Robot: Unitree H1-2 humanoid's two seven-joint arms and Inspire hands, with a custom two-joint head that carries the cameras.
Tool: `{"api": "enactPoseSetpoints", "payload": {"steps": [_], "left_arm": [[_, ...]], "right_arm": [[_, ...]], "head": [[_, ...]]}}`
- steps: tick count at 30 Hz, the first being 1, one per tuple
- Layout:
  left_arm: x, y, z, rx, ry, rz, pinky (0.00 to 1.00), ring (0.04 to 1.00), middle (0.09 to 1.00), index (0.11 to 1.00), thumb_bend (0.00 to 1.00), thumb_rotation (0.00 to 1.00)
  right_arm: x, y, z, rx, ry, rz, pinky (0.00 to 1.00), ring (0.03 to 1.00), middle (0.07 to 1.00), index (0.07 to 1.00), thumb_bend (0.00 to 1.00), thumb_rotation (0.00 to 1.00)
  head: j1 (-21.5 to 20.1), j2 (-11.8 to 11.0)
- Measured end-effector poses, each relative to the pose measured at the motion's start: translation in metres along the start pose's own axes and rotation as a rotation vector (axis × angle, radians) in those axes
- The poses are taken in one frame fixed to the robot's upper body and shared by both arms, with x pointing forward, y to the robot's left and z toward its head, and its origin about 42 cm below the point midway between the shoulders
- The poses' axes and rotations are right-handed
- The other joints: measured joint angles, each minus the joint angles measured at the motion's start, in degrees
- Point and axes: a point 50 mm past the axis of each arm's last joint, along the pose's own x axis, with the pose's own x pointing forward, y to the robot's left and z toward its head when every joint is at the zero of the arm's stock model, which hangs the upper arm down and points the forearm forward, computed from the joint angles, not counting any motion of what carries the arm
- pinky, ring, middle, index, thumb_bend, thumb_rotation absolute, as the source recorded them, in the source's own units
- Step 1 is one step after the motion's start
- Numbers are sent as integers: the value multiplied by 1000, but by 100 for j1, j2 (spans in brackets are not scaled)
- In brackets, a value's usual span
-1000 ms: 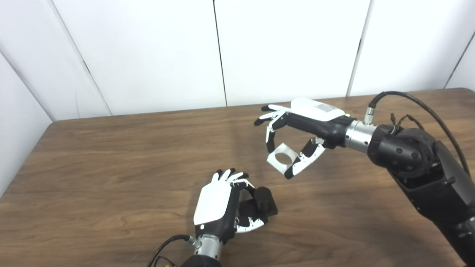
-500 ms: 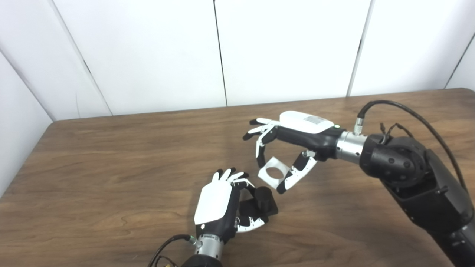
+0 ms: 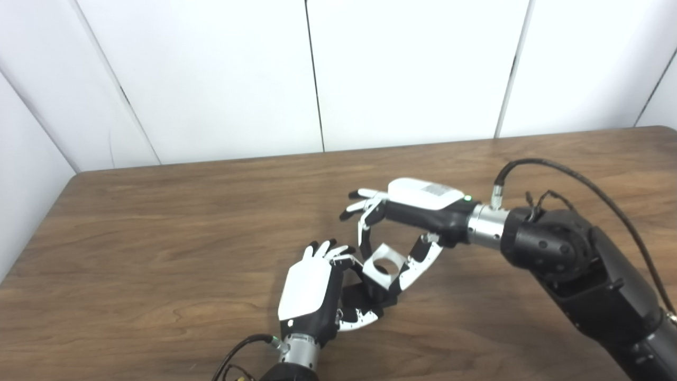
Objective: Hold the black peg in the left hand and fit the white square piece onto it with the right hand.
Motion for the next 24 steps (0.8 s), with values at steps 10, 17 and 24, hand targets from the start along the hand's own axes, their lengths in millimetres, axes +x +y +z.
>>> {"api": "enactPoseSetpoints", "payload": {"steps": [10,17,24], "left_arm": [[0,0,1,5,4,0,1000,949,842,485,512,86],[0,0,2,12,3,3,1000,948,840,487,512,87],[-1,-1,2,7,8,5,1000,953,840,487,512,87]], "right_arm": [[3,3,-4,4,4,8,869,994,886,488,525,138],[6,7,-8,15,9,19,876,996,889,489,525,138],[8,8,-9,16,2,20,880,997,891,489,525,138]], "head": [[62,35],[123,26],[158,35]]}}
